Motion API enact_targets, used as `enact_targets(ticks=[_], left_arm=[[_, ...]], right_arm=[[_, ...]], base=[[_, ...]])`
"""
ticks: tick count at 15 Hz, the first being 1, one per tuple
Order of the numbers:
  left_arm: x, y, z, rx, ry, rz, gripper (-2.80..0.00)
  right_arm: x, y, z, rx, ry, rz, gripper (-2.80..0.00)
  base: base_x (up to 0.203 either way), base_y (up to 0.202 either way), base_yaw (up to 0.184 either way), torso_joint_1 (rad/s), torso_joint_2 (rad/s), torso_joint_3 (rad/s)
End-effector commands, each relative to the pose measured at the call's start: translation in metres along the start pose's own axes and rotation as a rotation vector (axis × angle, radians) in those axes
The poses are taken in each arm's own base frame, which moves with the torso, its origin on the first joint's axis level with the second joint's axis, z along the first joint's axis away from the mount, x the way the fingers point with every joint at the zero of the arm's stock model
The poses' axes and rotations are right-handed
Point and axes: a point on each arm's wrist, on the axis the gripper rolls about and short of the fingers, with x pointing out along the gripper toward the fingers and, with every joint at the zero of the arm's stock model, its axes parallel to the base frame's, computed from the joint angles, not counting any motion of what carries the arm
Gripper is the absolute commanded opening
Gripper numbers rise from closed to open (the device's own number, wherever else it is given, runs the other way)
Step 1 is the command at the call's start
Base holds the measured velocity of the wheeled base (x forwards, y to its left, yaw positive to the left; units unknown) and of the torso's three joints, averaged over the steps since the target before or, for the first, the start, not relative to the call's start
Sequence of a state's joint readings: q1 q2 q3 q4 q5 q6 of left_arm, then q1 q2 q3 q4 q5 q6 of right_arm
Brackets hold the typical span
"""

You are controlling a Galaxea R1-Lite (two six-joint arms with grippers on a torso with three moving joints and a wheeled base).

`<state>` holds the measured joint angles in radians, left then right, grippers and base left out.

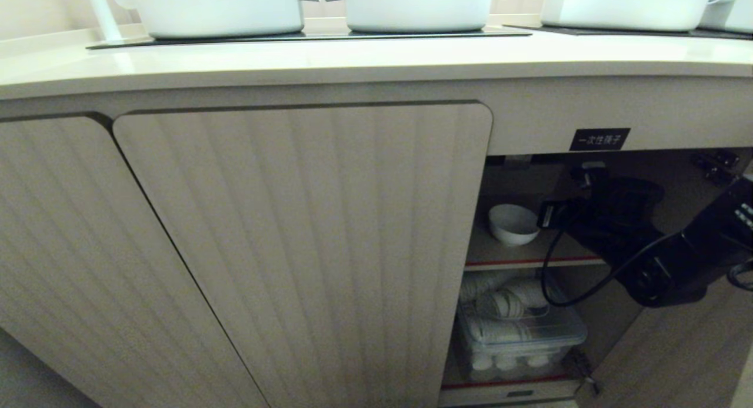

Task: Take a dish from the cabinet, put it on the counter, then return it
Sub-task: Close the cabinet door

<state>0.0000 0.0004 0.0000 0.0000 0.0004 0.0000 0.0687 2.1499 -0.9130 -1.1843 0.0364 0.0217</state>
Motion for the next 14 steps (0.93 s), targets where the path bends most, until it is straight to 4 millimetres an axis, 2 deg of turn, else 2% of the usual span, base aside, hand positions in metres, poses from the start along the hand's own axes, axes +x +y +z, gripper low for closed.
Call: enact_targets(ticks=[1, 11, 14], left_arm=[[0.000, 0.000, 0.000, 0.000, 0.000, 0.000, -2.80], [0.000, 0.000, 0.000, 0.000, 0.000, 0.000, -2.80], [0.000, 0.000, 0.000, 0.000, 0.000, 0.000, -2.80]], right_arm=[[-0.001, 0.000, 0.002, -0.001, -0.008, 0.001, -2.80], [-0.017, 0.001, 0.008, 0.002, -0.002, 0.003, -2.80], [-0.021, 0.002, 0.017, 0.002, -0.019, 0.007, -2.80]], base=[[0.000, 0.000, 0.000, 0.000, 0.00, 0.000], [0.000, 0.000, 0.000, 0.000, 0.00, 0.000], [0.000, 0.000, 0.000, 0.000, 0.00, 0.000]])
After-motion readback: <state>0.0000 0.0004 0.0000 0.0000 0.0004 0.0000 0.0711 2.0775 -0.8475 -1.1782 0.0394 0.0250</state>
